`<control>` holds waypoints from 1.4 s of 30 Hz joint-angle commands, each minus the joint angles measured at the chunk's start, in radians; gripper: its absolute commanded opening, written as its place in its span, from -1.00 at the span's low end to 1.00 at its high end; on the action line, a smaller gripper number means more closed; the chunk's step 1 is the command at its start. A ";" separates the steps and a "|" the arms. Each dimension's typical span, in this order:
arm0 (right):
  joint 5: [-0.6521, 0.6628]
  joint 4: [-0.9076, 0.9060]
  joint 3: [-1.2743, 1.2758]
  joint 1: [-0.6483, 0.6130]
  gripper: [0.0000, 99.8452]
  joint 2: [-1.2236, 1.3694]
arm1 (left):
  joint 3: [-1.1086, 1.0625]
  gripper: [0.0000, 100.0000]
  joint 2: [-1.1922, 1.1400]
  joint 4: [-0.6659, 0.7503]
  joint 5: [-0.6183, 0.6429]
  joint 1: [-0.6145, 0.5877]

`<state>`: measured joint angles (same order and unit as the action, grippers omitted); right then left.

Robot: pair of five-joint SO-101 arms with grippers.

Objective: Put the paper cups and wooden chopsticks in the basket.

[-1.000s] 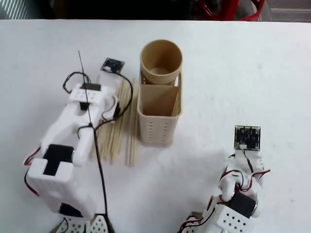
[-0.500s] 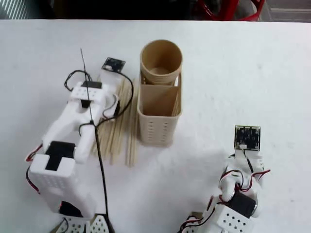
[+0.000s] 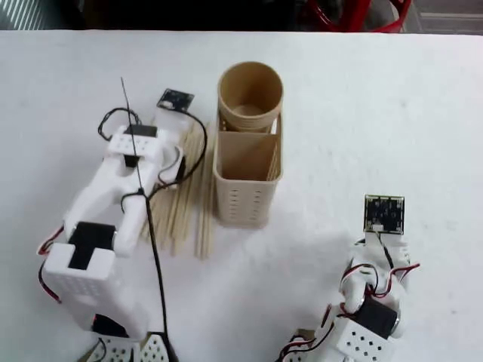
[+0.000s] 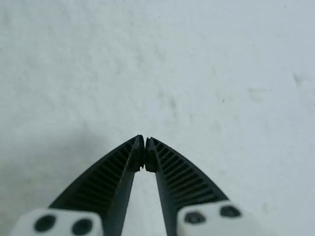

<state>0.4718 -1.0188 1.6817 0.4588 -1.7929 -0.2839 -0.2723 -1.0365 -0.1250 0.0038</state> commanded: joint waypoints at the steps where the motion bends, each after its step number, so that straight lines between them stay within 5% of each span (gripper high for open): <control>1: 0.002 -0.004 0.009 0.008 -0.96 -0.002 | 0.012 -0.90 0.054 0.000 0.014 -0.008; 11: 0.002 -0.004 0.009 0.008 -0.96 -0.002 | 0.012 -0.96 0.102 -0.005 0.028 -0.008; 27: 0.002 -0.004 0.009 0.008 -0.96 -0.002 | -0.167 -0.96 0.710 0.031 0.031 -0.015; 42: 0.002 -0.004 0.009 0.008 -0.96 -0.002 | 0.313 -0.96 0.831 -0.072 0.049 0.170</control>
<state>0.4718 -1.0188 1.6817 0.4588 -1.7929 -0.0875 0.5224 -1.1070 -0.0821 0.1435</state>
